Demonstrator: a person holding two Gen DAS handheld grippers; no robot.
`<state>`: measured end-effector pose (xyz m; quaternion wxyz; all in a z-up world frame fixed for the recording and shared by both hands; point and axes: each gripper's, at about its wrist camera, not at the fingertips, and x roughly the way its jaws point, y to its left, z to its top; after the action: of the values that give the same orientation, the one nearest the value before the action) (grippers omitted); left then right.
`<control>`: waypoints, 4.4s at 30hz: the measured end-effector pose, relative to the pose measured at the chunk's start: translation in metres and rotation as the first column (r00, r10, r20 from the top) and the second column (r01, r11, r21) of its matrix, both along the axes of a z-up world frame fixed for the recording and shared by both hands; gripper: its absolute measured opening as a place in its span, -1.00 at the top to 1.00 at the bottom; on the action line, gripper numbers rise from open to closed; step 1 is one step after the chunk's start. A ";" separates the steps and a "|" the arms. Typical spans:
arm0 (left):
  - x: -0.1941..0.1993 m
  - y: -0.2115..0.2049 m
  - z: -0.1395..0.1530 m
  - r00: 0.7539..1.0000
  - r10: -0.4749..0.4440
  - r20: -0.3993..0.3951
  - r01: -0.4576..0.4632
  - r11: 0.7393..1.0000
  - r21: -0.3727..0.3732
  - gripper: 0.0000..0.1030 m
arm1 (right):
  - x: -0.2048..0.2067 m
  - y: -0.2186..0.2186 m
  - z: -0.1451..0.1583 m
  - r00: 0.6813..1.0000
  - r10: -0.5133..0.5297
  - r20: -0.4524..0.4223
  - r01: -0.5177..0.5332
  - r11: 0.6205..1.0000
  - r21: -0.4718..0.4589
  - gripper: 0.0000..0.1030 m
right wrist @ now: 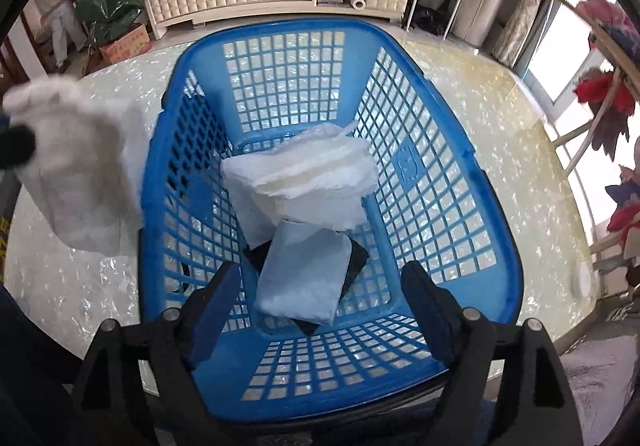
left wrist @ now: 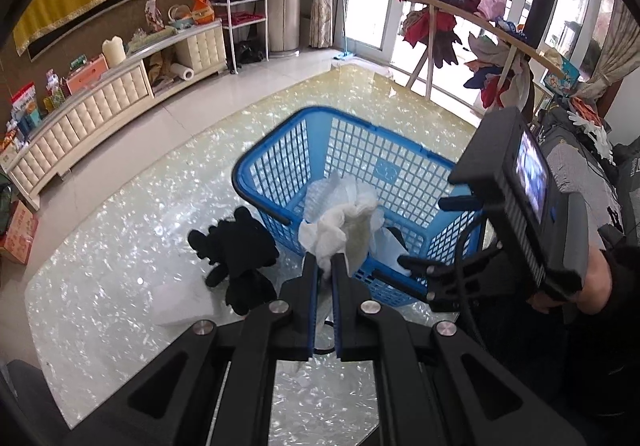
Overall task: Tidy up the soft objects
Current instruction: 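Lower the white folded cloth into the basket and open the left tool, then withdraw both tools from the basket toward the remaining items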
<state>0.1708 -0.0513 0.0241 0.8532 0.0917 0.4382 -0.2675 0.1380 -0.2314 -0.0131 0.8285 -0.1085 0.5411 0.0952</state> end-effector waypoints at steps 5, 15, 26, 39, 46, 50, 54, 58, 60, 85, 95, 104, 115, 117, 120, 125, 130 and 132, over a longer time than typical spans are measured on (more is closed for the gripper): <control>-0.001 0.004 0.018 0.999 0.004 0.048 -0.004 1.000 0.004 0.90 | -0.003 0.008 0.005 1.000 0.007 0.016 -0.007 1.000 0.009 -0.77; 0.014 0.007 0.052 0.992 0.024 0.123 -0.022 1.000 -0.014 0.90 | -0.008 -0.004 0.023 0.999 -0.013 0.046 0.011 0.999 0.035 -0.84; 0.045 -0.029 0.054 0.992 -0.028 0.123 0.029 1.000 -0.006 0.90 | -0.007 -0.028 0.031 0.997 -0.051 0.061 0.048 0.997 0.062 -0.85; 0.070 -0.081 0.003 0.991 -0.131 -0.002 0.131 0.991 0.036 0.90 | 0.009 -0.053 0.020 0.995 -0.089 0.037 0.085 0.992 0.090 -0.85; 0.087 -0.104 -0.022 0.984 -0.163 -0.065 0.166 0.985 0.044 0.90 | 0.014 -0.059 0.019 0.996 -0.078 0.050 0.072 0.991 0.109 -0.85; 0.100 -0.109 -0.033 0.984 -0.153 -0.093 0.158 0.986 0.046 0.90 | 0.016 -0.063 0.018 0.995 -0.084 0.046 0.078 0.989 0.124 -0.85; 0.111 -0.116 -0.041 0.983 -0.149 -0.111 0.156 0.986 0.051 0.90 | 0.019 -0.065 0.016 0.995 -0.088 0.045 0.081 0.988 0.135 -0.85; 0.119 -0.125 -0.049 0.981 -0.145 -0.129 0.153 0.986 0.058 0.90 | 0.023 -0.069 0.014 0.994 -0.096 0.041 0.090 0.986 0.141 -0.85; 0.121 -0.130 -0.057 0.977 -0.153 -0.147 0.164 0.985 0.062 0.90 | 0.023 -0.070 0.013 0.994 -0.099 0.040 0.092 0.986 0.142 -0.85; 0.124 -0.135 -0.070 0.971 -0.160 -0.179 0.173 0.983 0.065 -0.18 | 0.025 -0.075 0.006 0.992 -0.124 0.009 0.121 0.982 0.147 -0.85; 0.102 -0.119 -0.050 0.976 -0.167 -0.140 0.181 0.979 0.091 -0.57 | 0.017 -0.075 0.013 0.991 -0.133 0.013 0.130 0.979 0.155 -0.85; 0.068 -0.095 -0.030 0.985 -0.150 -0.090 0.160 0.982 0.106 -0.78 | 0.006 -0.066 0.031 0.992 -0.123 0.040 0.116 0.981 0.157 -0.85; 0.025 -0.059 -0.012 0.990 -0.135 -0.043 0.138 0.988 0.076 -1.00 | -0.013 -0.046 0.050 0.993 -0.086 0.080 0.074 0.987 0.146 -0.85; 0.019 -0.053 -0.010 0.991 -0.127 -0.038 0.129 0.989 0.070 -1.00 | -0.016 -0.042 0.052 0.993 -0.078 0.085 0.066 0.988 0.142 -0.85; 0.009 -0.040 -0.009 0.993 -0.112 -0.032 0.114 0.991 0.067 -1.00 | -0.020 -0.031 0.056 0.994 -0.061 0.093 0.047 0.989 0.141 -0.85; -0.004 -0.014 -0.011 0.995 -0.087 -0.044 0.089 0.995 0.042 -1.00 | -0.028 -0.007 0.057 0.994 -0.028 0.103 0.013 0.990 0.140 -0.85; -0.018 0.013 -0.011 0.997 -0.064 -0.047 0.066 0.997 0.042 -1.00 | -0.033 0.020 0.053 0.995 0.024 0.096 -0.038 0.989 0.142 -0.85; -0.021 0.025 -0.014 0.997 -0.046 -0.063 0.049 0.998 0.035 -1.00 | -0.033 0.029 0.050 0.995 0.044 0.094 -0.057 0.989 0.136 -0.85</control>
<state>0.1494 -0.0258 0.0105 0.8308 0.1092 0.4669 -0.2825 0.1052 -0.2021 0.0371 0.8550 -0.0684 0.4921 0.1485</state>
